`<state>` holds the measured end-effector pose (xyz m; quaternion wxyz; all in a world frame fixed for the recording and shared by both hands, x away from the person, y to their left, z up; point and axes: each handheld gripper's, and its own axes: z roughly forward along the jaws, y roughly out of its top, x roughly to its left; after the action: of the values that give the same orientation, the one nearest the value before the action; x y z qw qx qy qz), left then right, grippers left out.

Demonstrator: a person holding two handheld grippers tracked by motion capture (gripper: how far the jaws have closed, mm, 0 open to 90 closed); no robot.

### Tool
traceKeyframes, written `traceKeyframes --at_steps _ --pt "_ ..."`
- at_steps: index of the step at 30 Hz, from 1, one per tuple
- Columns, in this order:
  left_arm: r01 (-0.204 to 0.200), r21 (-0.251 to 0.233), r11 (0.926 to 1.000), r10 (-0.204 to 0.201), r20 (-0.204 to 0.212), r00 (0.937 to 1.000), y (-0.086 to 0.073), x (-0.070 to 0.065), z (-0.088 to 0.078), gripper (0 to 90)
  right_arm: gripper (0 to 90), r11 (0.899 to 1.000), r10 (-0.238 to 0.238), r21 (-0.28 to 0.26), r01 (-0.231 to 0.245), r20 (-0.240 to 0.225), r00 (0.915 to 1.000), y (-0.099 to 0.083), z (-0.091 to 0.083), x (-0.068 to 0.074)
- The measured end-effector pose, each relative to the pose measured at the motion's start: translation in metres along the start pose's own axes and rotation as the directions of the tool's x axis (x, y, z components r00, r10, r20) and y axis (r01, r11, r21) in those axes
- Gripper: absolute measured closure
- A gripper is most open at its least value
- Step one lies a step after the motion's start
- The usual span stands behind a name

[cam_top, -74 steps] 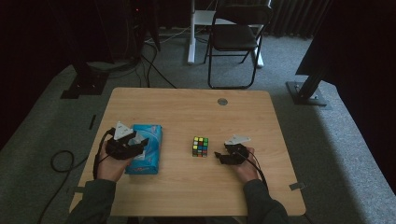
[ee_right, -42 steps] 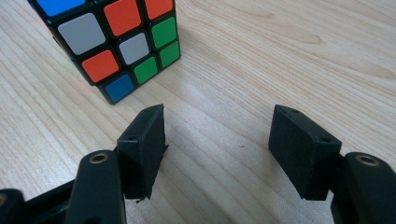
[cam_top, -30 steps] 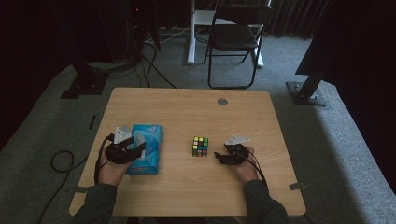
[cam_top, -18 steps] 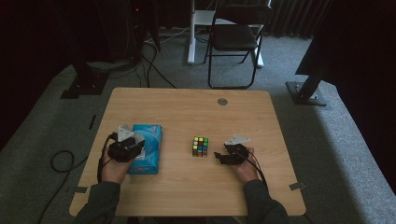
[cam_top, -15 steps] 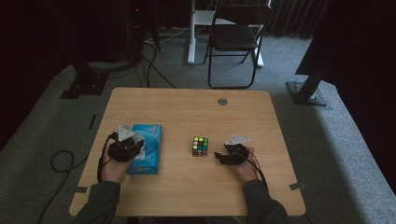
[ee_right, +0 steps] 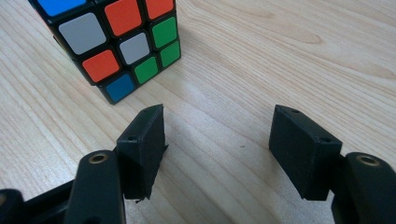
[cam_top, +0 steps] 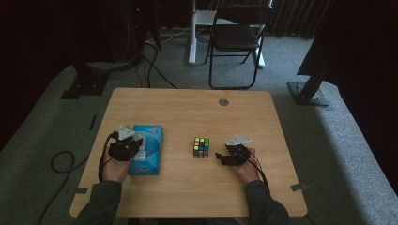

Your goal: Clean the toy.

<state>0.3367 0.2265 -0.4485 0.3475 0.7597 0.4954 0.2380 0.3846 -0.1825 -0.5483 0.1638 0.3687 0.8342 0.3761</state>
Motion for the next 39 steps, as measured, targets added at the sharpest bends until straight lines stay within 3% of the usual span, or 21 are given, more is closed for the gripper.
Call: traceKeyframes --at_steps 6,39 --pt "0.014 -0.015 0.9998 -0.014 0.01 0.9999 0.003 0.003 -0.003 88.2 35.7 1.0 -0.001 -0.001 0.001 0.0 1.0 0.0 0.0 0.0" --pt "0.001 -0.11 0.9939 0.002 0.031 0.9995 0.038 -0.003 -0.018 88.3 35.6 1.0 0.002 0.0 -0.002 0.0 1.0 0.0 0.0 0.0"
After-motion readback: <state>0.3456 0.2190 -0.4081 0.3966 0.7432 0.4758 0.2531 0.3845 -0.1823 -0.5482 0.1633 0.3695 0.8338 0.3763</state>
